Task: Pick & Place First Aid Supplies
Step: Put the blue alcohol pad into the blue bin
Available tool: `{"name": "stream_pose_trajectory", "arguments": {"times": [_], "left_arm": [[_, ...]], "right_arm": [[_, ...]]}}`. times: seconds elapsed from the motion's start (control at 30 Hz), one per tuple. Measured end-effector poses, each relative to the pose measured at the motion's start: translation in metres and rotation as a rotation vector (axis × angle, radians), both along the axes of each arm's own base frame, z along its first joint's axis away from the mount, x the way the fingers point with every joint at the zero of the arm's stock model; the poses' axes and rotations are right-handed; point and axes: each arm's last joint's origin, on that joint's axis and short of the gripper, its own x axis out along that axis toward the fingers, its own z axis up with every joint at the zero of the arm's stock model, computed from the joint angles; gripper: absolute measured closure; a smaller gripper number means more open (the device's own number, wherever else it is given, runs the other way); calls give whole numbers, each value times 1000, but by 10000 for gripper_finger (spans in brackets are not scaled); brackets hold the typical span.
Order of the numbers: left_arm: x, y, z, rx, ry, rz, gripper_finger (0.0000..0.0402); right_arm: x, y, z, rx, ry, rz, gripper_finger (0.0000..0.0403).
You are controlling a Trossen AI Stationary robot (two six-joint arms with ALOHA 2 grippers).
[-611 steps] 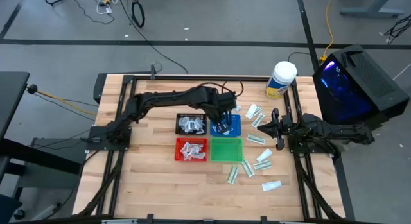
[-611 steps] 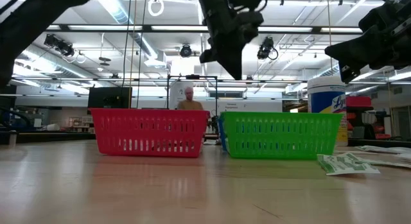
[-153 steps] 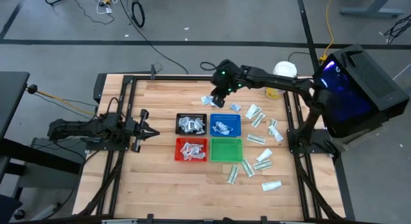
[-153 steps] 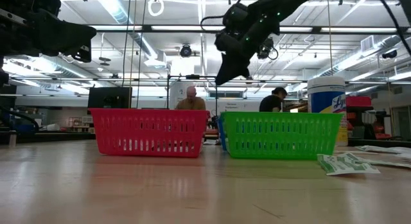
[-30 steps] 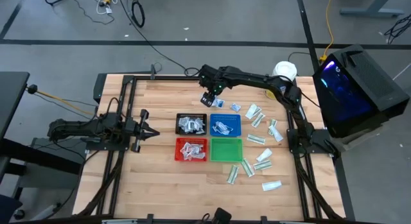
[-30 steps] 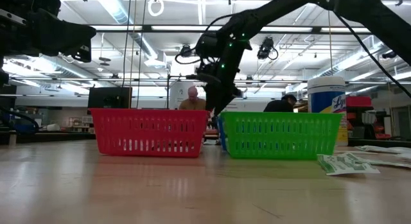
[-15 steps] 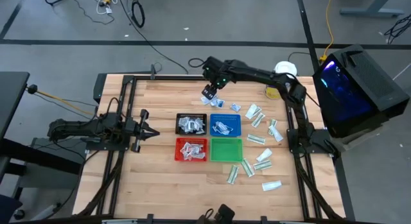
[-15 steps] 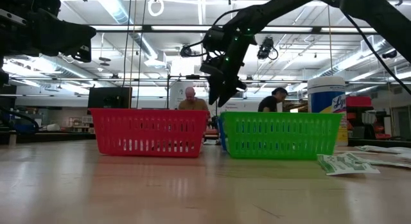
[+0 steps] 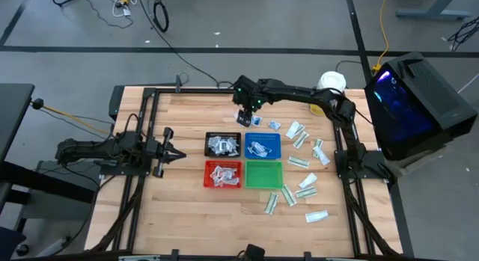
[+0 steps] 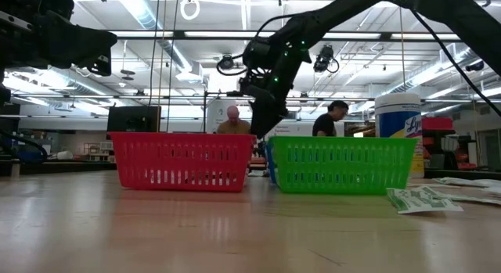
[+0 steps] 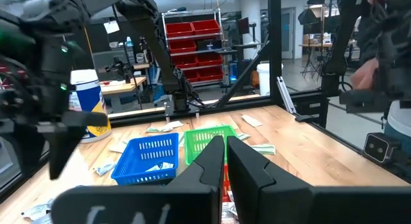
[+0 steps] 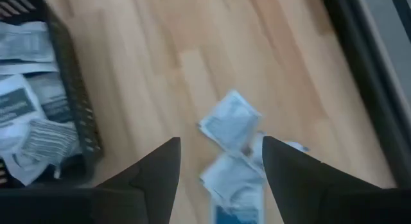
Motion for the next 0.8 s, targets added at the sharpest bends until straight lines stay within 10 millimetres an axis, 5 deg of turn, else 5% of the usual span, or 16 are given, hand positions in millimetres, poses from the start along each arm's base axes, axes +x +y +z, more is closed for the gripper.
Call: {"name": "stream_pose_trajectory", "arguments": {"times": [0.8], "left_arm": [[0,0,0,0,0,0,376]], "right_arm": [[-14,-16,-41,-20,-21,-84,179]]}}
